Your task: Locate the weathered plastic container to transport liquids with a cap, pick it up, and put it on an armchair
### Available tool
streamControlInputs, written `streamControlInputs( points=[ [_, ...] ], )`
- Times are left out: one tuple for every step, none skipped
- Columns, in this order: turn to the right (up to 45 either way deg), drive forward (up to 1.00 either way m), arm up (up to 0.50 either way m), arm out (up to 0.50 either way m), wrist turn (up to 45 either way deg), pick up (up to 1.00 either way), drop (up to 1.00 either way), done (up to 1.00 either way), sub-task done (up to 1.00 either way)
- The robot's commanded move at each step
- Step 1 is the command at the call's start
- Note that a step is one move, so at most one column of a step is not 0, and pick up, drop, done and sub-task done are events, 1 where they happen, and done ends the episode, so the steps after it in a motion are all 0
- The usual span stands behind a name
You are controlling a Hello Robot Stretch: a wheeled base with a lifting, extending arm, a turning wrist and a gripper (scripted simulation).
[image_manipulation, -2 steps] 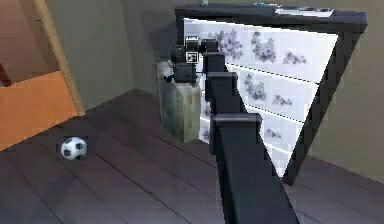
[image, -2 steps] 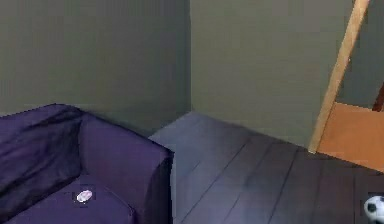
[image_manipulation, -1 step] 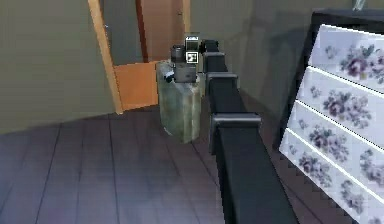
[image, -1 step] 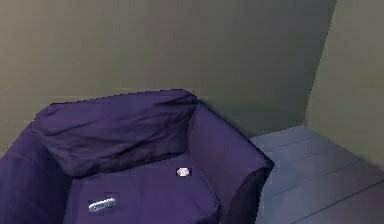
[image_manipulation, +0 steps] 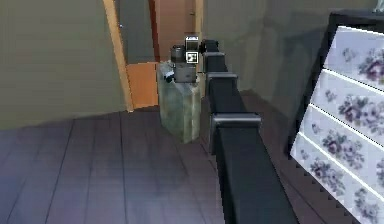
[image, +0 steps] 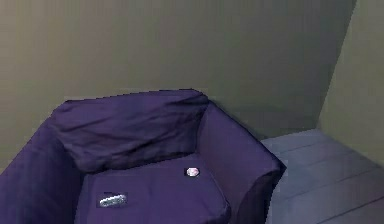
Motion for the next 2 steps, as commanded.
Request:
streamControlInputs(
  points=[
    [0.0, 0.05, 0.0, 0.0, 0.0, 0.0, 0.0, 0.0, 0.0],
    [-45.0, 0.0, 0.0, 0.0, 0.0, 0.0, 0.0, 0.0, 0.0]
  ],
)
